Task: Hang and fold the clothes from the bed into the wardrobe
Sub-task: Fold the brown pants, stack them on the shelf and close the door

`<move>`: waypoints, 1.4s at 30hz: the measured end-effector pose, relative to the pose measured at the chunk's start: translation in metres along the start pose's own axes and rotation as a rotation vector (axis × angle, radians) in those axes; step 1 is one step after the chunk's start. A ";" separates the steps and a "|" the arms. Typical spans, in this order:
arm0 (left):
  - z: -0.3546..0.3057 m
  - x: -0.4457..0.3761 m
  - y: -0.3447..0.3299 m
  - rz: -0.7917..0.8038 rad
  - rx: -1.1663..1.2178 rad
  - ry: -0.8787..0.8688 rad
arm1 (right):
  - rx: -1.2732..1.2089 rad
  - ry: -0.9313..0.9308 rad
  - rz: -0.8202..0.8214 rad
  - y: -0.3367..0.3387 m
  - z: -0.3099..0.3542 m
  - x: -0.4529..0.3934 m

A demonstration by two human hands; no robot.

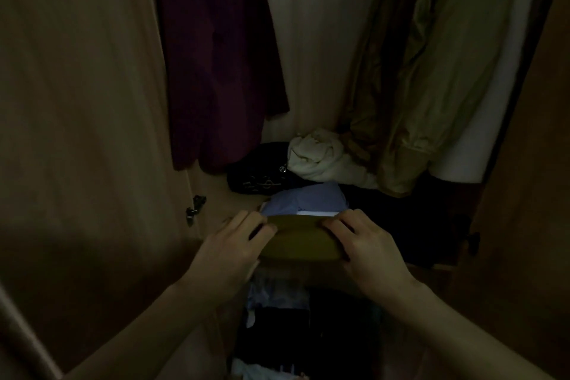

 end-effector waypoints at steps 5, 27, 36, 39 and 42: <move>0.048 -0.004 -0.031 0.028 -0.009 0.075 | -0.010 0.049 0.007 -0.046 -0.006 -0.044; 0.232 0.022 -0.143 0.037 -0.095 0.402 | -0.161 0.422 0.027 -0.278 -0.014 -0.226; 0.231 0.001 -0.179 0.035 -0.338 0.437 | -0.193 0.594 0.130 -0.355 -0.025 -0.265; 0.227 -0.004 -0.186 0.066 -0.347 0.501 | -0.206 0.732 0.246 -0.382 -0.029 -0.280; 0.220 -0.004 -0.200 0.142 -0.358 0.631 | -0.250 0.849 0.536 -0.420 -0.032 -0.294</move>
Point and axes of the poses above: each hand's wrist, its own x-axis away from the middle knuckle, its own y-axis out of the back of the hand, z = x × y, the point moved 5 cm from there along -x, towards the middle knuckle, and after that the axes turned 4 degrees about -z, right-handed, at the moved point
